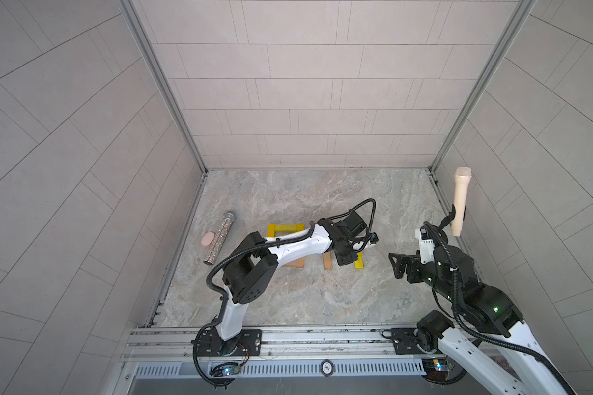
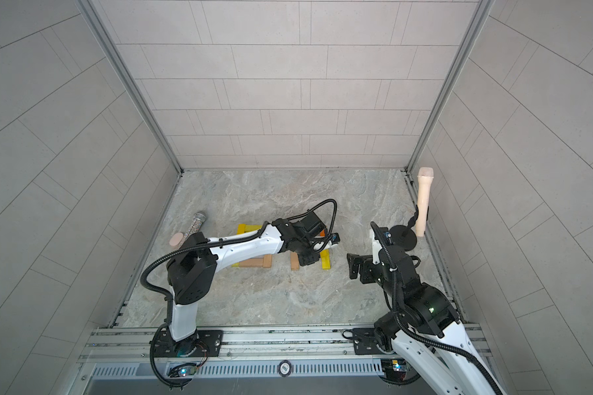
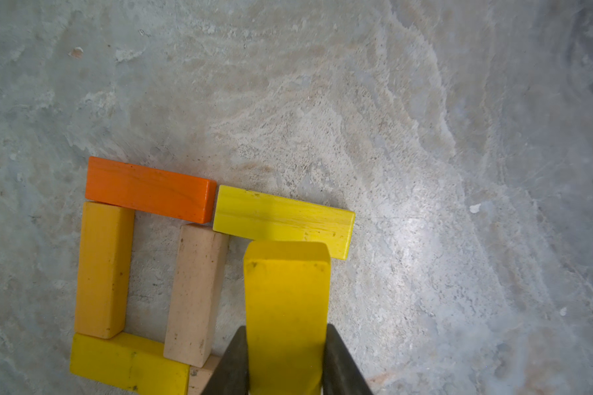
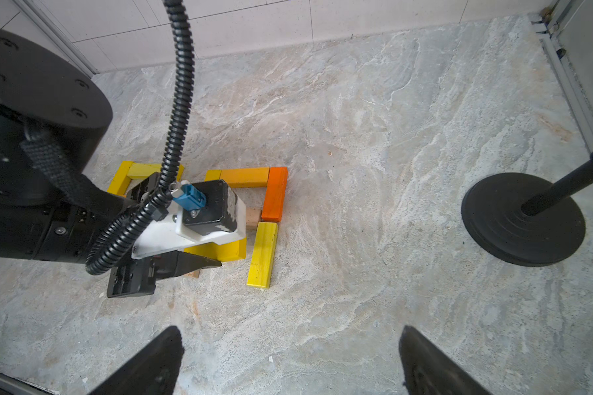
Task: Assemble the number 8 with building blocks
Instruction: Assemble the building block at the center of the board.
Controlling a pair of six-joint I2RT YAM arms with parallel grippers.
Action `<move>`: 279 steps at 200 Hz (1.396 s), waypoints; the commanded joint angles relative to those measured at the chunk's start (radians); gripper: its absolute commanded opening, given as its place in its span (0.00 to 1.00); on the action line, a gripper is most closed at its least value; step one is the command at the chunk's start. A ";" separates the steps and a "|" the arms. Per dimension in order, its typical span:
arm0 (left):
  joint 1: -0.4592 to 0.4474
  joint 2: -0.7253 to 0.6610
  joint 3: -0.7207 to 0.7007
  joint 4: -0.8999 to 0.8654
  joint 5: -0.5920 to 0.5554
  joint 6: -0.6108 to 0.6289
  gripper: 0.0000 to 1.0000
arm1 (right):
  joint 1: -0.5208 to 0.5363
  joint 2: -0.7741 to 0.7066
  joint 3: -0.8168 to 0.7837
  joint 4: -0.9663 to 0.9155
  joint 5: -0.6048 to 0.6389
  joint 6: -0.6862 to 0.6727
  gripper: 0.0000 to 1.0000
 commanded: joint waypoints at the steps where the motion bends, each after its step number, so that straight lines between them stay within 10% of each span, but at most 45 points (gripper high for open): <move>1: -0.004 0.011 -0.021 0.020 -0.010 0.043 0.32 | -0.001 0.004 0.017 -0.012 0.020 0.014 1.00; 279: -0.033 0.064 -0.079 0.036 -0.061 0.060 0.33 | 0.000 0.001 0.012 -0.009 0.018 0.021 1.00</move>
